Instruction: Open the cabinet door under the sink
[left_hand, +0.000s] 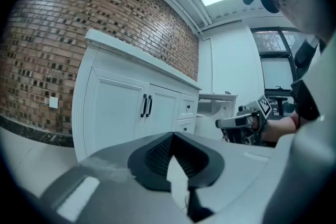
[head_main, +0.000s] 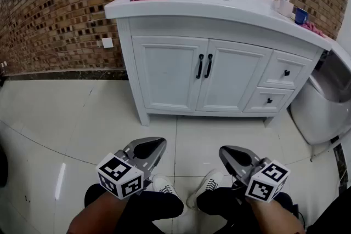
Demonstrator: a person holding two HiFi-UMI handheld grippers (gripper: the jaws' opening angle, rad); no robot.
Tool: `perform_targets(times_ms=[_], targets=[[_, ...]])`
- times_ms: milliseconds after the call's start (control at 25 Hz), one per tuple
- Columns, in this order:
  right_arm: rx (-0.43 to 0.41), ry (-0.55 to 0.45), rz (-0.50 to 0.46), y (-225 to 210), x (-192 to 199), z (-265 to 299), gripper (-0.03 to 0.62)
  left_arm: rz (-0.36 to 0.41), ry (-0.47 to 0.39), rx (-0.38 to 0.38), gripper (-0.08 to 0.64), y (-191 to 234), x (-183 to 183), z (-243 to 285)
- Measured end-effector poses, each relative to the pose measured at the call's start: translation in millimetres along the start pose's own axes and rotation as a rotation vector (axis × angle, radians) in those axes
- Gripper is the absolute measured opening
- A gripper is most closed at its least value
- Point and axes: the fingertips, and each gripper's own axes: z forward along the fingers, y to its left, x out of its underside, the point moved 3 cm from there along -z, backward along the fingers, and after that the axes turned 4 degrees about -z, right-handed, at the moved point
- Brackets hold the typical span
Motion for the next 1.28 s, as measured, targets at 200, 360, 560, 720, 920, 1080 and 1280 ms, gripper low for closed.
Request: perform_targets(times_ms=[200, 360, 560, 720, 920, 1080, 1280], targets=[[0.014, 0.012, 0.010, -6.6, 1.5, -2.2, 0.005, -0.006, -0.057, -0.004, 0.008, 5.8, -19.5, 10.1], [0.026, 0.030, 0.051, -16.3, 9.2, -2.6, 0.005, 0.031, -0.065, -0.043, 0.008, 14.2, -41.1, 33.5], [0.018, 0.043, 0.089, -21.1, 11.7, -1.8, 0.005, 0.179, -0.037, -0.065, 0.008, 22.5, -72.3, 75.5], [-0.005, 0.036, 0.097, -18.1, 8.3, -0.9, 0.005, 0.232, -0.044, -0.101, 0.008, 36.4, -95.4, 103.9], [-0.011, 0.045, 0.117, -22.2, 11.4, -2.2, 0.005, 0.158, -0.051, -0.132, 0.038, 57.1, -101.3, 133.7], [0.002, 0.036, 0.134, -33.4, 10.3, -8.7, 0.005, 0.159, -0.034, -0.143, 0.057, 66.0, -98.2, 160.7], [0.002, 0.025, 0.163, -38.8, 8.8, -9.2, 0.005, 0.174, -0.012, -0.138, 0.058, 79.4, -100.3, 197.3]])
